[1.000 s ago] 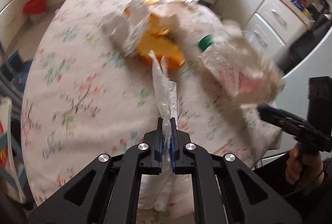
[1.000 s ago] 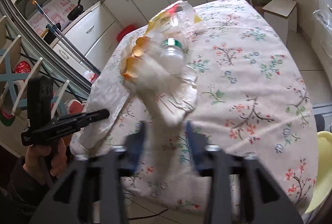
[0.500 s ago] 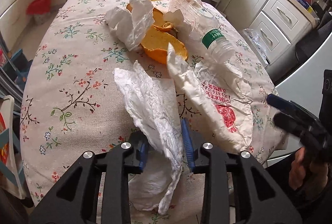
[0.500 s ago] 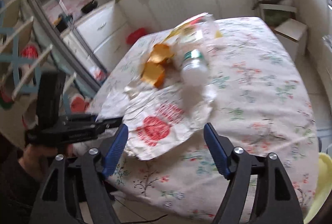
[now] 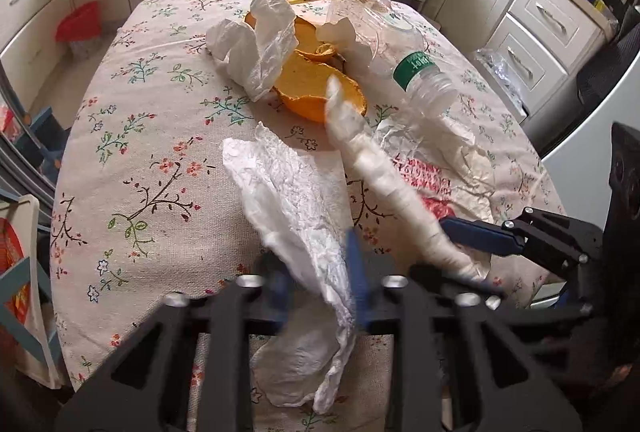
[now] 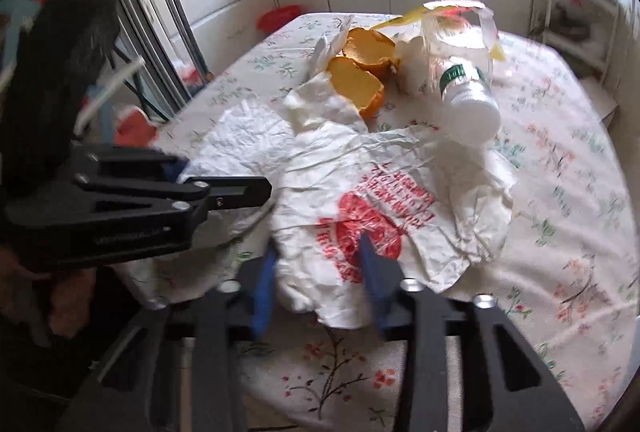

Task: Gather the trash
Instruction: 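Lift the tissue with the left tool while the right tool grasps the red-print plastic bag, then carry tissue and plastic bag to the yellow bin and open both tools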

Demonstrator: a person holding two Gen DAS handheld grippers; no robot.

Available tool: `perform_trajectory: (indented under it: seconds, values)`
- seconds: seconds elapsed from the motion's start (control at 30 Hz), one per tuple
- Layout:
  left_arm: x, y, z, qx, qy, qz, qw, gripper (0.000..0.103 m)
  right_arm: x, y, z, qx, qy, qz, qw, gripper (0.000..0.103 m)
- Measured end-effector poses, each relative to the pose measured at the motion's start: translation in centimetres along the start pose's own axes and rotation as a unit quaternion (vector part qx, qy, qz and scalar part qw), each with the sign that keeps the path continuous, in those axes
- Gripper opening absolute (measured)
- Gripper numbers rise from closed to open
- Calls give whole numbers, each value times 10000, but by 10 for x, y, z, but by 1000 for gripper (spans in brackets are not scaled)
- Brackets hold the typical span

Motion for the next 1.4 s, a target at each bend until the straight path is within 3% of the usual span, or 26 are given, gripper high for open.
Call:
perform_trajectory:
  seconds: [0.17,0.33,0.43,0.73,1.0,1.4]
  values:
    - [9,-4,-14,326,40,116,9994,4,6,2,-22,279,-159,151,9994,24]
    - [21,-15,-47,1185,19,253,9926,4,3,-4,-61,915,-575,214,9939,24]
    - [26,-18,-56,1473,-2,181,9889,4,5,-4,-81,1202,-681,235,9901,24]
    - [33,-24,-59,1728,-152,-4,9848,4,26,-4,-101,1415,-569,549,9868,24]
    - [11,-35,-65,1959,-274,-560,9786,4,48,1,-121,1600,-416,879,9823,24]
    - [55,-39,-60,2050,-210,-33,9785,4,71,12,-141,1770,-188,1097,9779,25]
Point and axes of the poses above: each gripper's, at about its wrist camera, not at the fingertips, and z roughly the way its jaws point, x to its right, y to its underside, the point moved 5 cm from there along z, roughly the way its jaws point, and after that the axes turned 5 degrees about -y, right-handed, at the moved point
